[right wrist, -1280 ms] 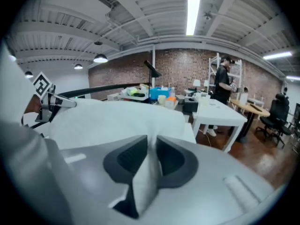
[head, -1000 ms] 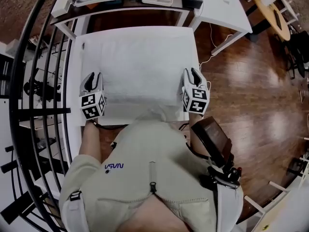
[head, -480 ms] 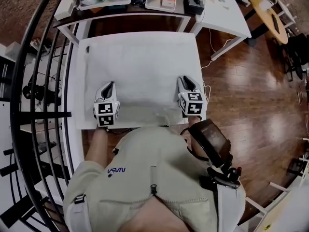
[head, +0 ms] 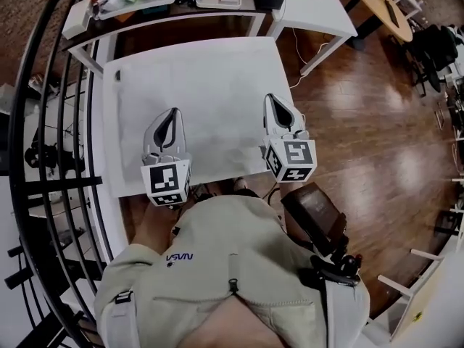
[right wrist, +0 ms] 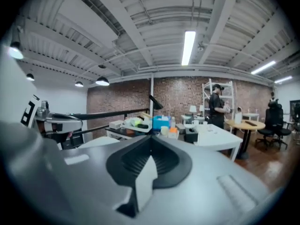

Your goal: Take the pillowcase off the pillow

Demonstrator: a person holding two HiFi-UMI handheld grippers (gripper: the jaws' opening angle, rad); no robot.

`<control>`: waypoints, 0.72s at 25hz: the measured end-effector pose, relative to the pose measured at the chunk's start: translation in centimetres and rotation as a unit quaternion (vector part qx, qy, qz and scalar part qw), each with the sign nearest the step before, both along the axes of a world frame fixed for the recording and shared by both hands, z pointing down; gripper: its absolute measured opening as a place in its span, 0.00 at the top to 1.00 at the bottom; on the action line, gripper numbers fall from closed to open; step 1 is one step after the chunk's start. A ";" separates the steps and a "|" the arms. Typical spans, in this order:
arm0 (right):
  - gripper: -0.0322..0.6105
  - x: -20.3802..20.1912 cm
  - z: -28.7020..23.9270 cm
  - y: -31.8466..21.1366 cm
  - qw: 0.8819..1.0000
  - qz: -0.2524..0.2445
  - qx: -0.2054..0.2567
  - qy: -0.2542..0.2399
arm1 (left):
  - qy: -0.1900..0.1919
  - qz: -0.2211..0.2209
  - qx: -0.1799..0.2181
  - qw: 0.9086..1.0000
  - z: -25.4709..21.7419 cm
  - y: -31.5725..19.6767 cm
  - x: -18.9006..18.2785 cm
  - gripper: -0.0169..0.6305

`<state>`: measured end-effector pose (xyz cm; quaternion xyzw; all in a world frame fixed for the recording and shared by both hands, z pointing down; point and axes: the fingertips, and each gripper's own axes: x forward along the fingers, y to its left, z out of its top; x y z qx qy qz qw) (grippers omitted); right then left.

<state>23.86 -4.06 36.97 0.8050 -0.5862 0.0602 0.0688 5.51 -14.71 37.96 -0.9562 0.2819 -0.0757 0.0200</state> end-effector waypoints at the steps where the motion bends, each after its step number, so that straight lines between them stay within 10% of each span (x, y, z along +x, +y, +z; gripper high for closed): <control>1: 0.94 -0.7 -0.9 0.4 1.000 -0.008 0.011 0.007 | 0.004 0.001 0.003 1.000 -0.6 1.1 0.1 0.96; 18: 0.95 -2.0 -1.0 8.5 0.994 -0.072 0.081 -0.007 | -0.045 -0.064 0.058 0.995 -1.1 14.1 2.2 0.96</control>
